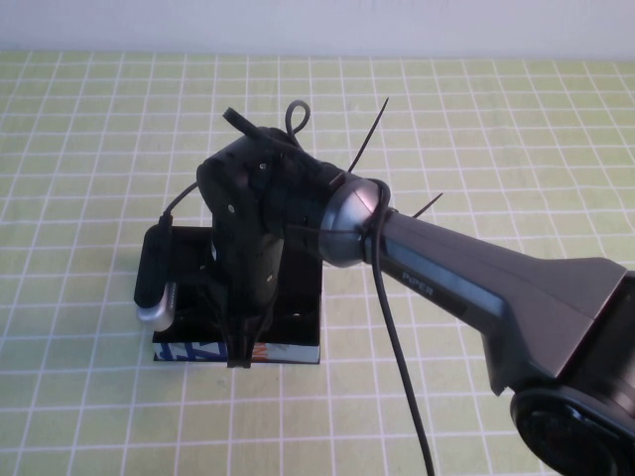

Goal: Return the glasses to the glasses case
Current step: Place the glasses in the glasses case, then close the glasses case

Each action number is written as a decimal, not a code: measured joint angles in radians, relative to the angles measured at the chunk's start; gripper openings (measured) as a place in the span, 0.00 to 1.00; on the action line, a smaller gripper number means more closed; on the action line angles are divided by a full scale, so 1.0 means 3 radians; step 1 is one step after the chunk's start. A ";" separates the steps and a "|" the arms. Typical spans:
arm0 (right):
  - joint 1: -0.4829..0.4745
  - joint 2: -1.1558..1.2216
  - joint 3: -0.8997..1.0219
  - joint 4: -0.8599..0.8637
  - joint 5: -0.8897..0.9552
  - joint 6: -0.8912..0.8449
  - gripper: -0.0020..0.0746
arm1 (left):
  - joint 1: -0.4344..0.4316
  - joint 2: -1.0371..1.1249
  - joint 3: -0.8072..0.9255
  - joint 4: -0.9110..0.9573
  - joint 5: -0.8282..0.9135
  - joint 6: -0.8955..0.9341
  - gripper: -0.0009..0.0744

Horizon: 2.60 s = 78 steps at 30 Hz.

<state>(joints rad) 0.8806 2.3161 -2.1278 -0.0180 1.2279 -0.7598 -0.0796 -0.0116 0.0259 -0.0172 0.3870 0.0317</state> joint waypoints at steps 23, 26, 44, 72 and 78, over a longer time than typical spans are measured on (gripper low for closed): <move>-0.0057 -0.0161 0.0000 -0.0196 0.0000 0.0063 0.38 | 0.0000 0.0000 0.0000 0.0000 0.0000 0.0000 0.01; -0.0080 -0.0280 0.0000 -0.0347 0.0000 0.0264 0.37 | 0.0000 0.0000 0.0000 0.0000 0.0000 0.0000 0.01; -0.0595 -0.0791 0.0000 0.0159 0.0046 0.0689 0.01 | 0.0000 0.0000 0.0000 0.0002 0.0000 0.0000 0.01; -0.1296 -0.0635 0.0000 0.1223 0.0060 0.1152 0.01 | -0.0211 0.0503 -0.0419 -0.0529 -0.0398 -0.1376 0.01; -0.1296 -0.0537 0.0000 0.1229 0.0060 0.1156 0.01 | -0.0665 0.1553 -0.0873 -0.0700 0.0116 -0.1094 0.01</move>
<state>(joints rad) 0.4920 2.1549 -2.1278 0.3507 1.2460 -0.4130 -0.2792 0.4543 -0.2359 -0.2271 0.4217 -0.2965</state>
